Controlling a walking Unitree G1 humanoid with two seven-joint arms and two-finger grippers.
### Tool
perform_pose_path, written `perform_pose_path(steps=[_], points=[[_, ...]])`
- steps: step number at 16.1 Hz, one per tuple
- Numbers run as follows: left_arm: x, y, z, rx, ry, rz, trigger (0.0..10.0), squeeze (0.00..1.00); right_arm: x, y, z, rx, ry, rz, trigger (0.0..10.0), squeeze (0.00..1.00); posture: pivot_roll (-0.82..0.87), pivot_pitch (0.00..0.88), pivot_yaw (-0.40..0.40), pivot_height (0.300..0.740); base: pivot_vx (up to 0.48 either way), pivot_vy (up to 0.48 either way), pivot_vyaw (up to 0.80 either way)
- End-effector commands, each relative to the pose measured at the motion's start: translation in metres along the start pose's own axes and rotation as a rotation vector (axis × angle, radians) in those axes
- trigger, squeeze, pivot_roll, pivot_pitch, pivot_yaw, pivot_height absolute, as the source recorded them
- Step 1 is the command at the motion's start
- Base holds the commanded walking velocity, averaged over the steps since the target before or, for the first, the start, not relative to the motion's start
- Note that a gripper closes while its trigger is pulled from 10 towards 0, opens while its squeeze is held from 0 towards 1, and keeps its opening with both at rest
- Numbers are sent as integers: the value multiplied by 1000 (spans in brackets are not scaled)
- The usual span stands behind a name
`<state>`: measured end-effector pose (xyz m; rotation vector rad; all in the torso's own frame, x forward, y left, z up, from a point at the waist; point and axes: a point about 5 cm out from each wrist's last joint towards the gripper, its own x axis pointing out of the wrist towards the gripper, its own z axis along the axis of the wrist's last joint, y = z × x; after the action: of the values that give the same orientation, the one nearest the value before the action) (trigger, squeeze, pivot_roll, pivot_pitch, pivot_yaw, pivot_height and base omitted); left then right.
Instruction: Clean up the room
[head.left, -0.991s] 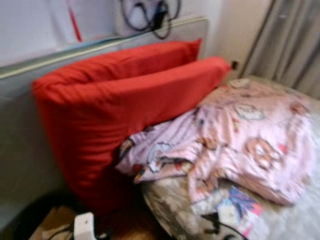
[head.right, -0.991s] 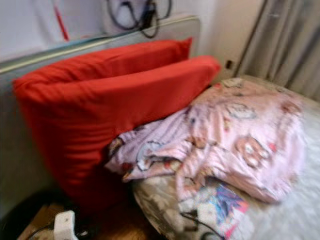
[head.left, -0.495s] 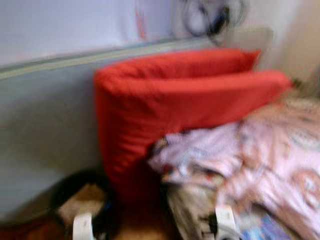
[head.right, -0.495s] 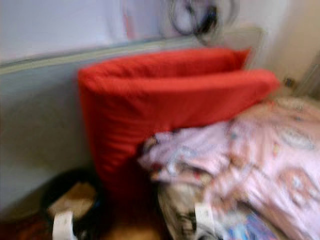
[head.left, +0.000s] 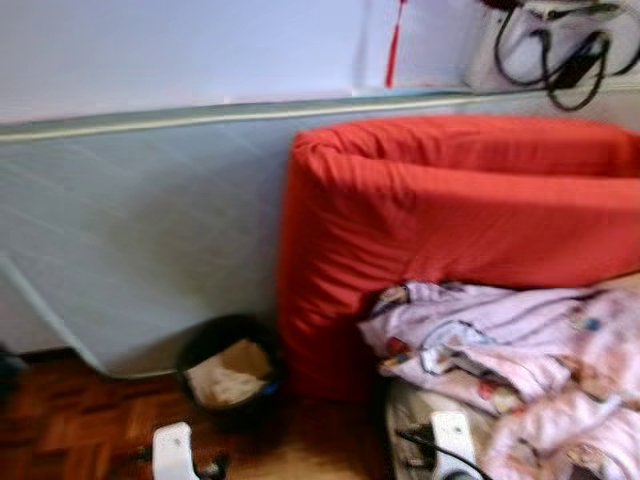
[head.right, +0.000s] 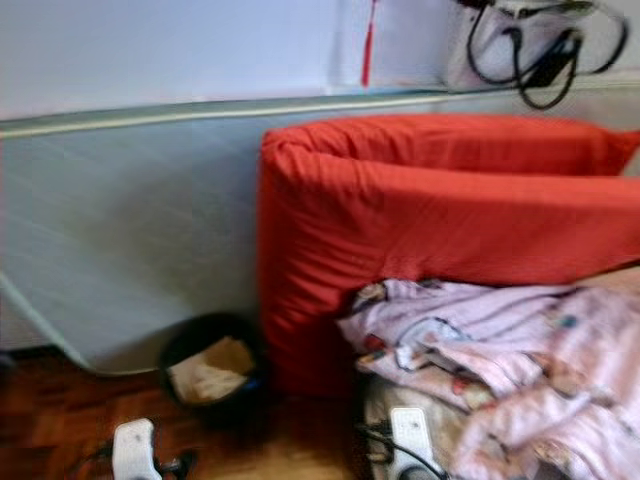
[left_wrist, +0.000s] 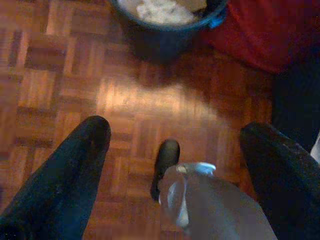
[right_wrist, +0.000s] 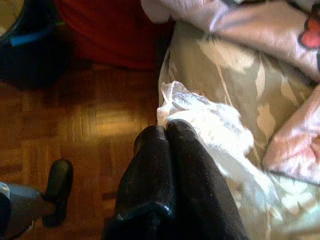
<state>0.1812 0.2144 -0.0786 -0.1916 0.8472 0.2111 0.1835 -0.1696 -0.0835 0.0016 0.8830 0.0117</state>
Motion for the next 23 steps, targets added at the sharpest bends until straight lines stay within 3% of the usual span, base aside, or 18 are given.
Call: perform_pose_path(steps=[1,8,18,23], points=[[0,2,0,27,13,8,10000,0,0,1,-2,29,7,1,10000,0,45,0,-27,740,0,0,0],[-1,-3,-6,92,44,-33,10000,0,-1,0,-4,43,10,-3,10000,0,47,0,-27,740,0,0,0],[0,-3,-5,85,44,-32,10000,0,-1,5,-8,65,30,27,10000,0,42,0,-14,740,0,446,0],[-1,-2,-6,78,46,-28,10000,0,-2,5,-9,80,26,25,10000,0,47,0,-14,740,0,131,0]])
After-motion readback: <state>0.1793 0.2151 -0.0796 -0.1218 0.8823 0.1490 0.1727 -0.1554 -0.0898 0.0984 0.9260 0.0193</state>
